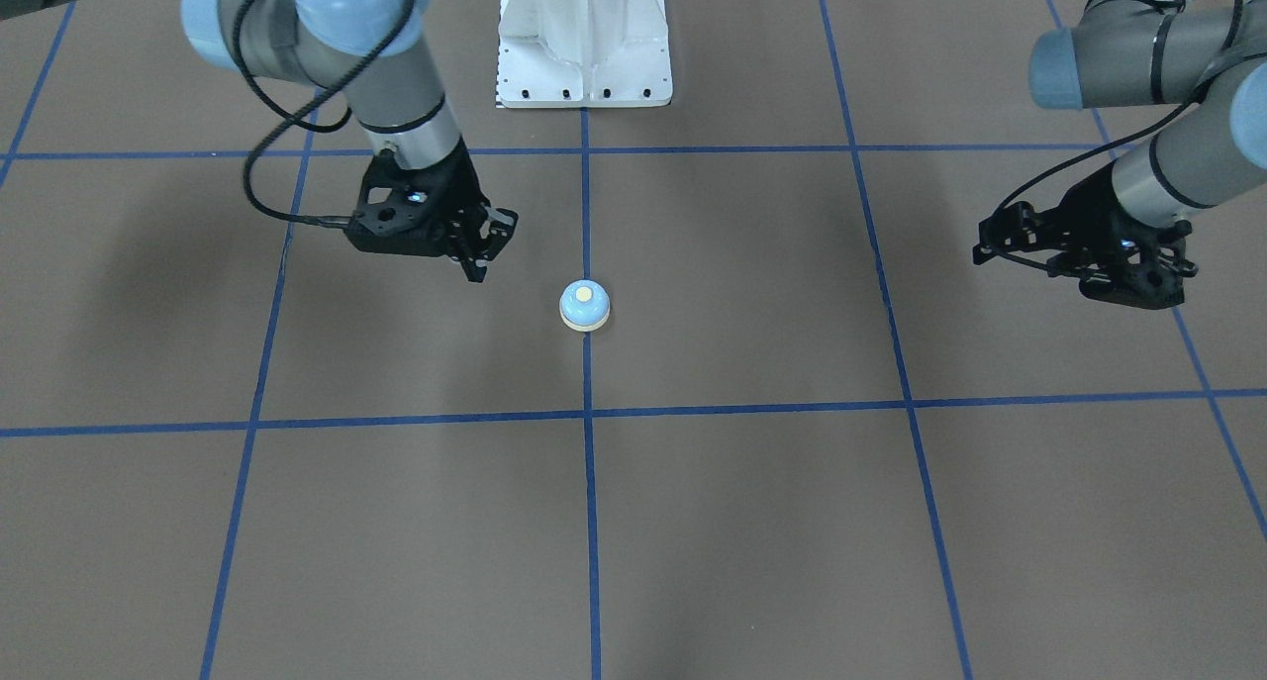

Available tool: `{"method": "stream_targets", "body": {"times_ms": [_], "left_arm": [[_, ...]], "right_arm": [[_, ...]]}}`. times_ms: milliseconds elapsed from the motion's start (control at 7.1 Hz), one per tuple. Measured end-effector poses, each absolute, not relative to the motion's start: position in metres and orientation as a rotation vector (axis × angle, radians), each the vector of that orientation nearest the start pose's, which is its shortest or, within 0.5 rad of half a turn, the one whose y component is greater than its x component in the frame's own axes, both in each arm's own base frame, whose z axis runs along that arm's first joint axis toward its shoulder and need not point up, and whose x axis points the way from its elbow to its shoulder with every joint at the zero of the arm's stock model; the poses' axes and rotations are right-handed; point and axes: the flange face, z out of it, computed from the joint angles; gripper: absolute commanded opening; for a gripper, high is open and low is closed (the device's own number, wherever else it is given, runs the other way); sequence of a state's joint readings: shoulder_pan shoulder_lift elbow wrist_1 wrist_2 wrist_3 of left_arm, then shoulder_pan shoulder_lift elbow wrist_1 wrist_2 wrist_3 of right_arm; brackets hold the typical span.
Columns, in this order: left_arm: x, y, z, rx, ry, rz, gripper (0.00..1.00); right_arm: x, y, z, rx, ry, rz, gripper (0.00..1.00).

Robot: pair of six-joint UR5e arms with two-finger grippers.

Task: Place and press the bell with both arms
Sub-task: 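Withdraw the left arm while moving the right gripper above the bell, then press down on the bell's top button with the right gripper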

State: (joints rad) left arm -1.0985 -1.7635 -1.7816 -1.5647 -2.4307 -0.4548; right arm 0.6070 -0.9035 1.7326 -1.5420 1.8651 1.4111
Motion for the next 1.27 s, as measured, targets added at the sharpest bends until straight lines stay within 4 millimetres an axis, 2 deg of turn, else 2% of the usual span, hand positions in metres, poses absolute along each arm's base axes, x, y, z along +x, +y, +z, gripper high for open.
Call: {"method": "stream_targets", "body": {"times_ms": [141, 282, 423, 846, 1268], "left_arm": [[0.193, -0.522, 0.457, -0.037, 0.918, 0.199, 0.99], [0.189, -0.521, 0.462, -0.034, 0.913, 0.204, 0.99], [0.187, -0.520, 0.464, -0.033, 0.912, 0.206, 0.99], [0.185, -0.516, 0.464, -0.030, 0.912, 0.208, 0.99], [0.184, -0.514, 0.464, -0.029, 0.912, 0.208, 0.99]], "right_arm": [[-0.526, -0.482, 0.171, 0.039, -0.889, 0.315, 0.00], [-0.549, -0.492, 0.157, 0.019, -0.884, 0.325, 0.00], [-0.561, -0.494, 0.155, -0.003, -0.879, 0.322, 0.00], [-0.592, -0.469, 0.171, -0.066, -0.853, 0.276, 0.00], [-0.605, -0.463, 0.184, -0.082, -0.827, 0.262, 0.00]]}}
